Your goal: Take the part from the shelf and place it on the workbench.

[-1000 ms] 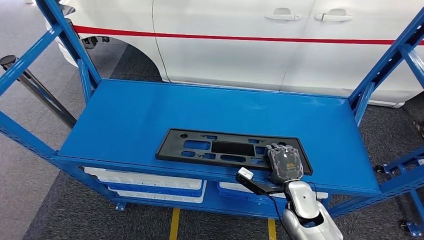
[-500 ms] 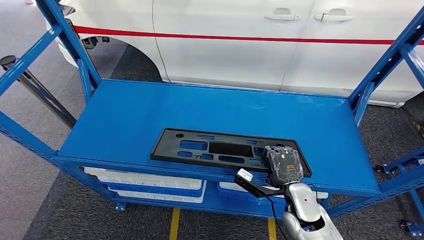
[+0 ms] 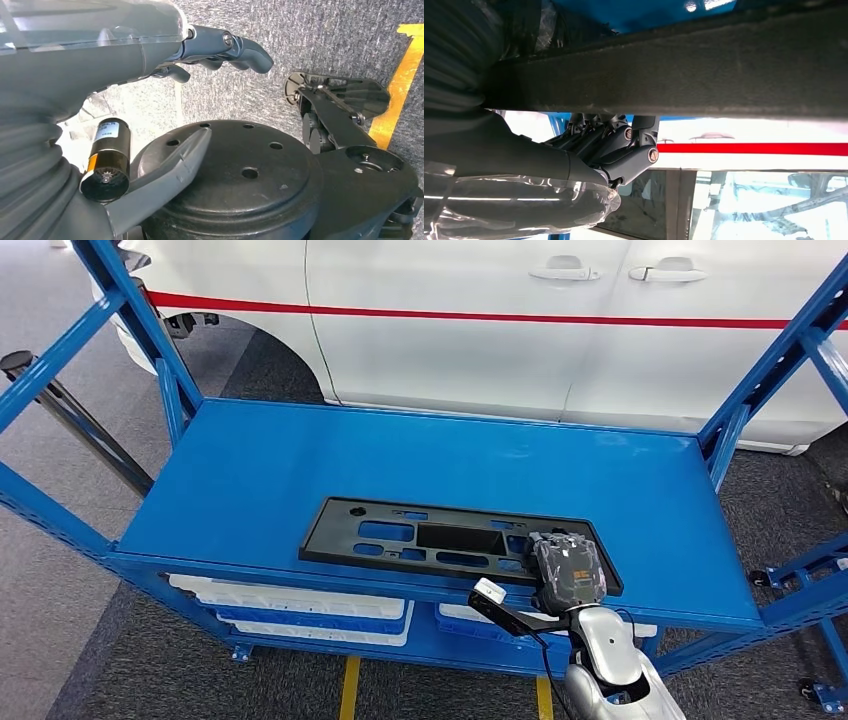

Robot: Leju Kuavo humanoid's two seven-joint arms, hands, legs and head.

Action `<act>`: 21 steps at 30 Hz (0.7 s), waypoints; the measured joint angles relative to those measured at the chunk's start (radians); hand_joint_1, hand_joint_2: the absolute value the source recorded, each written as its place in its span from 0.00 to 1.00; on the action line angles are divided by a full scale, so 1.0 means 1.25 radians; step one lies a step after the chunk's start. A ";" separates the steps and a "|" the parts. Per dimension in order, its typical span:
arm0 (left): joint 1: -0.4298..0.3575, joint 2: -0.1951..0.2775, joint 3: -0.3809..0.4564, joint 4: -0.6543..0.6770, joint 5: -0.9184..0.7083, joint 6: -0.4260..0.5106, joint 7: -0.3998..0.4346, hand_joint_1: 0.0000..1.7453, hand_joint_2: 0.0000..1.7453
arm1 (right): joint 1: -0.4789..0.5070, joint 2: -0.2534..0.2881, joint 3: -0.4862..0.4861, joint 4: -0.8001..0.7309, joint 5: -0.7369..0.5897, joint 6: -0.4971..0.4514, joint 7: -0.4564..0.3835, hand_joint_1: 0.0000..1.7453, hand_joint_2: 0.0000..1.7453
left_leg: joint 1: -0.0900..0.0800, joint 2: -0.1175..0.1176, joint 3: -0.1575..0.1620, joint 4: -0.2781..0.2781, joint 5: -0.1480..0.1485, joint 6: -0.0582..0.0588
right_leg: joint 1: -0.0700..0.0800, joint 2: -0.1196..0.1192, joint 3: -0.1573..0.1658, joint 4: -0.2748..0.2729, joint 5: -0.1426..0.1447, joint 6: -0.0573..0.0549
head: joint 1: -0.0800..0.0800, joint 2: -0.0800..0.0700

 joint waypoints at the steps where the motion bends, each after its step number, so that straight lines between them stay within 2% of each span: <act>1: 0.000 0.000 0.000 0.000 0.000 0.003 0.003 0.00 1.00 | 0.000 0.000 0.000 -0.001 -0.001 0.000 -0.001 1.00 1.00 | 0.000 0.000 0.000 0.000 0.000 0.000 | 0.000 0.000 0.000 0.000 0.000 0.000 | 0.000 0.000; 7: 0.002 -0.003 0.000 0.000 0.004 0.037 0.013 0.00 1.00 | 0.007 0.000 0.005 -0.050 -0.018 -0.010 -0.027 1.00 1.00 | 0.000 0.000 0.000 0.000 0.000 0.000 | 0.000 0.000 0.000 0.000 0.000 0.000 | 0.000 0.000; 10: 0.002 -0.004 0.000 0.000 0.008 0.045 0.013 0.00 1.00 | 0.006 -0.003 0.009 -0.125 -0.083 -0.027 -0.070 1.00 1.00 | 0.000 0.000 -0.001 0.000 0.000 0.000 | -0.001 0.000 0.000 0.000 0.000 0.000 | 0.000 0.000; 14: 0.004 -0.004 -0.005 0.000 0.007 0.052 0.014 0.00 1.00 | -0.014 -0.019 0.011 -0.248 -0.172 -0.050 -0.136 1.00 1.00 | -0.004 0.000 -0.003 0.008 -0.003 0.005 | -0.003 0.000 -0.001 -0.001 0.002 0.006 | 0.000 0.000; 16: 0.006 -0.003 -0.009 0.000 0.005 0.054 0.014 0.00 1.00 | -0.020 -0.033 0.011 -0.297 -0.165 -0.083 -0.167 1.00 1.00 | -0.005 -0.001 -0.005 0.010 -0.001 0.007 | -0.004 0.000 -0.001 -0.002 0.005 0.010 | 0.000 0.000; 18: 0.007 -0.003 -0.014 0.000 0.003 0.056 0.014 0.00 1.00 | -0.021 -0.049 0.011 -0.333 -0.149 -0.106 -0.184 1.00 1.00 | -0.002 0.001 -0.003 0.003 0.009 0.013 | -0.003 0.000 0.000 -0.005 0.008 0.017 | 0.000 0.000; 19: 0.006 -0.004 -0.016 0.000 0.002 0.056 0.014 0.00 1.00 | -0.021 -0.057 0.011 -0.344 -0.144 -0.113 -0.188 1.00 1.00 | 0.000 0.002 -0.002 -0.004 0.016 0.017 | -0.003 0.000 -0.002 0.000 0.002 0.020 | 0.000 0.000; 21: 0.006 -0.004 -0.020 0.000 0.000 0.056 0.013 0.00 1.00 | -0.020 -0.070 0.011 -0.355 -0.135 -0.123 -0.194 1.00 1.00 | 0.006 0.006 -0.002 -0.014 0.029 0.025 | -0.002 0.000 -0.026 0.055 -0.041 0.025 | 0.001 0.000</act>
